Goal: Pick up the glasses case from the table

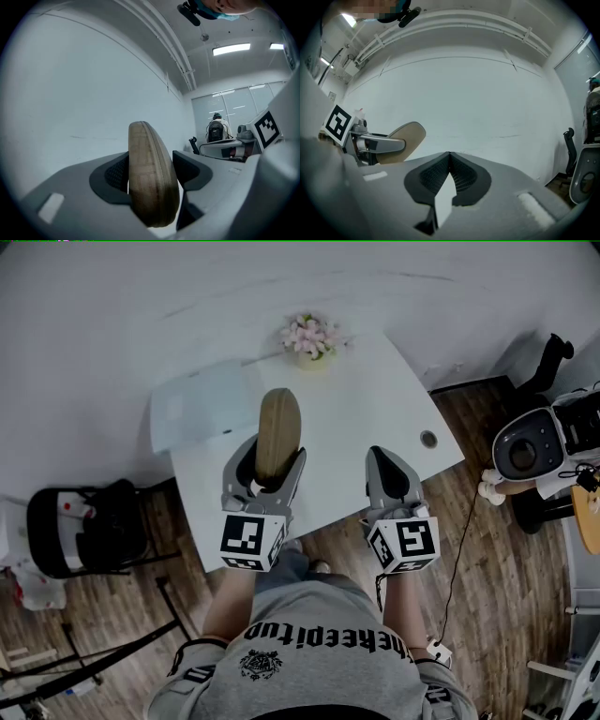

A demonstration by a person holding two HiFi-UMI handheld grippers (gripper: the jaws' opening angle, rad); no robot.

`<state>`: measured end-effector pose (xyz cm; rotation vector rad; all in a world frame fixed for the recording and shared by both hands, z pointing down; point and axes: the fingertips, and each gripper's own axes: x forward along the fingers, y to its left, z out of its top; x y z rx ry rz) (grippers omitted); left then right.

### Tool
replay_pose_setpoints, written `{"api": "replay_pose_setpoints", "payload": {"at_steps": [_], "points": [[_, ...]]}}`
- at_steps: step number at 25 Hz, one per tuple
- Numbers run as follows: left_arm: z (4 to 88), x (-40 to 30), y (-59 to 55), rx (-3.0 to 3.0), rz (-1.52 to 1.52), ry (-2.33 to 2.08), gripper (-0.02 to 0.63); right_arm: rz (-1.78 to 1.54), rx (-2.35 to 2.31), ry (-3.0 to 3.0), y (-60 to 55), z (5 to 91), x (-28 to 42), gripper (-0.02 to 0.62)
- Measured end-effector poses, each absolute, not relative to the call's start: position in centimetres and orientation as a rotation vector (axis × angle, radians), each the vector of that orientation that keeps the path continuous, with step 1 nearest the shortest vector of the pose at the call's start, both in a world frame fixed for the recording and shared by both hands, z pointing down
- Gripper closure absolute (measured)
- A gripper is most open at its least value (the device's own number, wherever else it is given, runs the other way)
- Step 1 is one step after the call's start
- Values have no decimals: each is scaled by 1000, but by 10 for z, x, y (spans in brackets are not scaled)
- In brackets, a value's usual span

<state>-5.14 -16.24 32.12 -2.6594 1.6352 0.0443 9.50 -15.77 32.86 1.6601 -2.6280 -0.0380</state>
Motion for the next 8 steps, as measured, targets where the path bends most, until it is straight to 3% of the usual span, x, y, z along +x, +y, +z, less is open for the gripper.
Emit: {"api": "replay_pose_setpoints", "payload": {"at_steps": [8], "points": [[321,-50,-161,-2660,51,1632,311,-46,1667,-2629,-156,328,96,592]]}}
